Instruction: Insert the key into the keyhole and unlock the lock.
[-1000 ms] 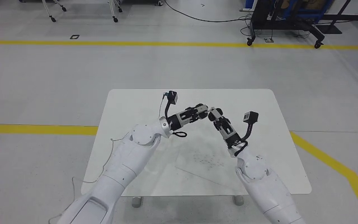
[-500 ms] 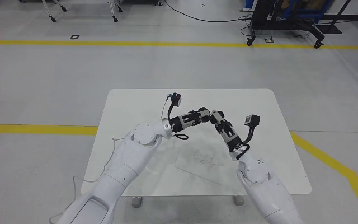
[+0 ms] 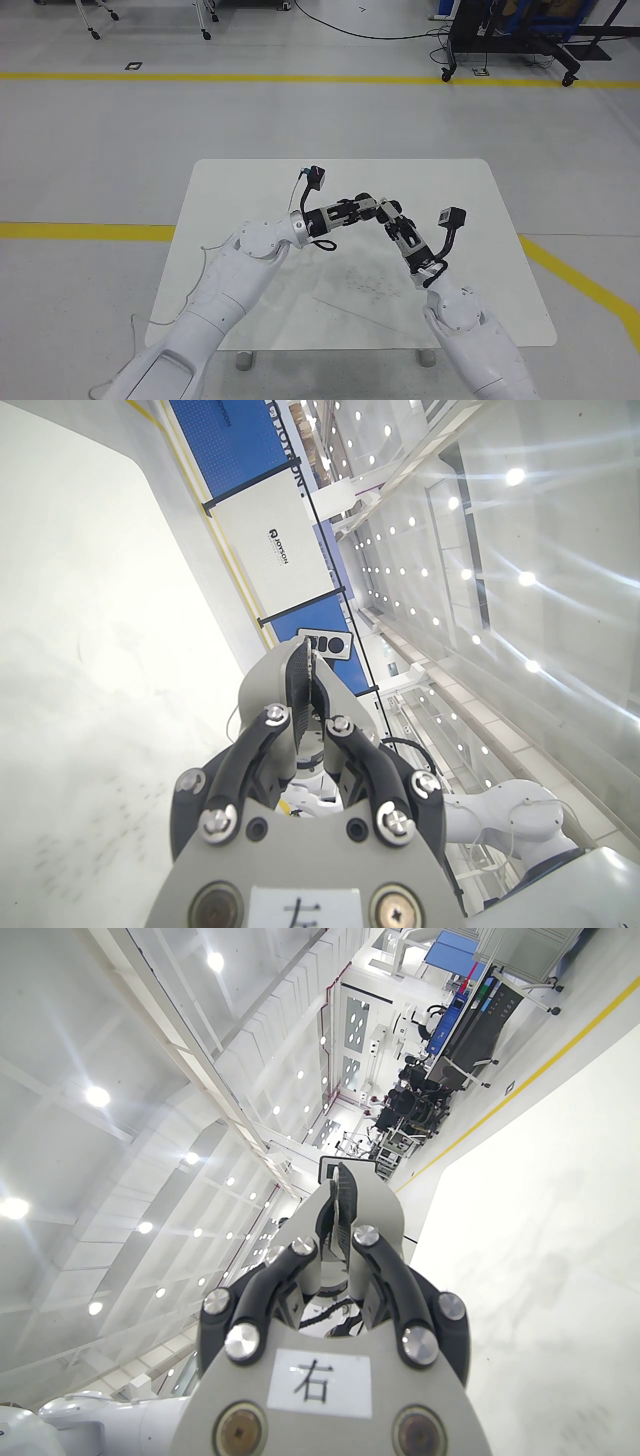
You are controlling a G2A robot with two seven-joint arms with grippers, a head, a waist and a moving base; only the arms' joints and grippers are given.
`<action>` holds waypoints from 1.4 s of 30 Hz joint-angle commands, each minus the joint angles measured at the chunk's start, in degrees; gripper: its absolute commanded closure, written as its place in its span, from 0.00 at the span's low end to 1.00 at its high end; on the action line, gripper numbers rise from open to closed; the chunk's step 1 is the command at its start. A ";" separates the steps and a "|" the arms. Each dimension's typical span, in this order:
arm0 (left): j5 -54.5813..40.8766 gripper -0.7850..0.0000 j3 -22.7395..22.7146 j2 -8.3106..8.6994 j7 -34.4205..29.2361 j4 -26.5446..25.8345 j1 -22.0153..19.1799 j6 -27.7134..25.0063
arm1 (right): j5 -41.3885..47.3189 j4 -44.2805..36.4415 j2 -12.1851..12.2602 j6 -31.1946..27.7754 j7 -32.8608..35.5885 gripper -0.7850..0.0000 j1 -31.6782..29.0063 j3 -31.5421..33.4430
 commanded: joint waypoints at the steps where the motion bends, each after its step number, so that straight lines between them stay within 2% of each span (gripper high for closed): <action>1: 0.05 1.00 -0.06 -0.02 0.07 -0.06 0.08 -0.11 | -0.16 -0.03 -0.07 0.06 -0.04 1.00 0.09 -0.06; 8: -2.47 1.00 -0.42 -0.22 -0.71 0.32 0.31 0.11 | 0.11 0.61 -0.37 0.27 -0.09 1.00 0.91 -0.34; 9: -2.69 0.85 -0.44 -0.27 -0.73 0.45 0.25 0.25 | 0.13 0.71 -0.42 0.20 -0.15 1.00 1.03 -0.38; 10: -2.81 0.61 -0.48 -0.30 -0.73 0.56 0.13 0.35 | 0.06 0.83 -0.46 0.13 -0.15 1.00 1.14 -0.41; 11: -2.85 0.32 -0.51 -0.33 -0.74 0.72 0.02 0.46 | 0.15 0.90 -0.50 0.06 -0.15 1.00 1.23 -0.44; 13: -2.92 0.21 -0.57 -0.37 -0.85 0.99 -0.17 0.54 | 0.17 1.08 -0.57 -0.03 -0.16 1.00 1.45 -0.39; 17: -3.00 0.29 -0.68 -0.43 -1.22 1.34 -0.43 0.57 | 0.20 1.37 -0.70 -0.03 -0.16 1.00 1.81 -0.35; 19: -3.14 0.45 -0.68 -0.48 -1.57 1.48 -0.55 0.66 | 0.14 1.45 -0.77 0.07 -0.24 1.00 1.96 -0.32; 21: -3.36 0.56 -0.67 -0.53 -1.95 1.60 -0.66 0.65 | 0.02 1.50 -0.84 0.17 -0.28 1.00 2.07 -0.35; 27: -4.01 0.76 -0.48 -0.77 -2.94 2.24 -1.02 0.60 | -0.53 1.80 -0.98 0.63 -0.21 1.00 2.43 -0.21; 29: -4.12 0.94 -0.45 -0.83 -3.08 2.54 -1.11 0.61 | -0.56 1.87 -1.03 0.64 -0.19 1.00 2.47 -0.15; 30: -4.21 1.00 -0.48 -0.86 -3.10 2.68 -1.14 0.55 | -0.62 1.95 -1.04 0.67 -0.14 1.00 2.51 -0.07; 37: -3.68 1.00 -0.65 -0.96 -2.94 3.60 -1.65 0.28 | -0.51 1.94 -1.05 0.90 0.36 1.00 2.43 0.80; 40: -3.66 0.82 -0.74 -1.01 -2.95 3.79 -1.74 0.18 | -0.68 1.80 -1.03 1.23 0.82 1.00 2.27 1.09; 42: -3.69 0.77 -0.80 -1.04 -2.90 3.88 -1.77 0.12 | -0.84 1.69 -1.00 1.54 1.28 1.00 2.22 1.32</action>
